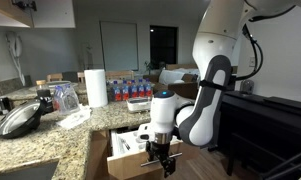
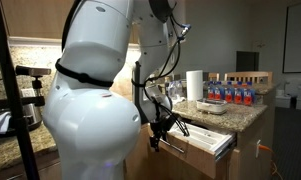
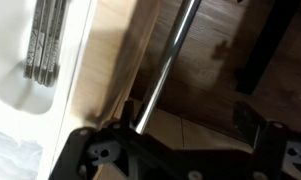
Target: Open the drawer
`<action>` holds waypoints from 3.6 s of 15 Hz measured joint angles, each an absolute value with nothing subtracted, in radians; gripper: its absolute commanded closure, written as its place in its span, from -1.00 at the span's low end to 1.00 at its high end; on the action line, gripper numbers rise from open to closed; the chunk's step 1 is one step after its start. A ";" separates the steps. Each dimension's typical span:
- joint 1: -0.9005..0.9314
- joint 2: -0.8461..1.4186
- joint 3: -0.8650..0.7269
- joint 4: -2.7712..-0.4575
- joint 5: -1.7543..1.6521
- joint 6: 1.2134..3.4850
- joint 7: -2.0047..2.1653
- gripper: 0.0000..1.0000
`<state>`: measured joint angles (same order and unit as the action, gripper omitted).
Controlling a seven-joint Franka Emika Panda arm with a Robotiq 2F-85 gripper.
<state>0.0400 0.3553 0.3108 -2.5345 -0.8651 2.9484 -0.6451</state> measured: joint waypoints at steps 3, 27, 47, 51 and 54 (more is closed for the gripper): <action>0.048 0.344 0.306 -2.553 -0.865 2.957 -0.643 -1.00; 0.200 0.324 0.183 -2.586 -1.324 3.002 -0.079 -1.00; 0.239 0.325 0.234 -2.571 -1.764 2.866 0.500 -1.00; 0.250 0.315 0.251 -2.581 -1.754 2.819 0.509 -1.00; 0.251 0.314 0.257 -2.582 -1.736 2.810 0.509 -1.00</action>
